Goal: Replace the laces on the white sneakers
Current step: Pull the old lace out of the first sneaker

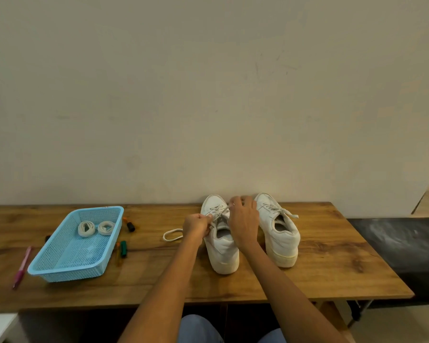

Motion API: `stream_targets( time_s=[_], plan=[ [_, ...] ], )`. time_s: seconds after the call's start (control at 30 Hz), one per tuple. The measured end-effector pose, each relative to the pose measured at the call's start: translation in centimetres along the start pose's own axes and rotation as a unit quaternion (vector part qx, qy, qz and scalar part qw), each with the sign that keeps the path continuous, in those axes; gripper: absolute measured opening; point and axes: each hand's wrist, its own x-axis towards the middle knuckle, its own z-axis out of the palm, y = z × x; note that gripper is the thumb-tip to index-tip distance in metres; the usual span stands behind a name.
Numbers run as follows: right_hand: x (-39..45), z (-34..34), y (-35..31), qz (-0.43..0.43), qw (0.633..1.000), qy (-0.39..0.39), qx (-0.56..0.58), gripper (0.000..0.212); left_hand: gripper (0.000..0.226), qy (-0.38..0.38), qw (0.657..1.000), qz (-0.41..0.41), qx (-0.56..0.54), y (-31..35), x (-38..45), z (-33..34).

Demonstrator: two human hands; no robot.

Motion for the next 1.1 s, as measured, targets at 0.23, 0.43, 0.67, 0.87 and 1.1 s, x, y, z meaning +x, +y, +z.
stream_targets(
  time_s=[0.23, 0.43, 0.67, 0.87, 1.1],
  plan=[
    [0.88, -0.09, -0.31, -0.124, 0.972, -0.200, -0.001, 0.028, 0.021, 0.000, 1.000, -0.001, 0.000, -0.27, 0.21, -0.11],
    [0.75, -0.04, -0.36, -0.102, 0.987, -0.110, -0.055, 0.025, 0.016, 0.004, 1.000, 0.007, 0.010, -0.25, 0.21, 0.09],
    [0.84, -0.12, -0.73, -0.148, 0.972, -0.176, -0.046, 0.023, 0.021, 0.004, 1.000, -0.004, 0.007, -0.30, 0.47, -0.04],
    [0.44, 0.01, -0.26, -0.093, 0.992, -0.079, -0.015, 0.020, 0.022, 0.004, 1.000, -0.001, 0.006, -0.41, 0.53, 0.02],
    [0.96, 0.13, -0.50, -0.146, 0.976, -0.146, -0.071, 0.025, 0.023, 0.005, 1.000, 0.005, 0.018, -0.33, 0.29, 0.04]
  ],
)
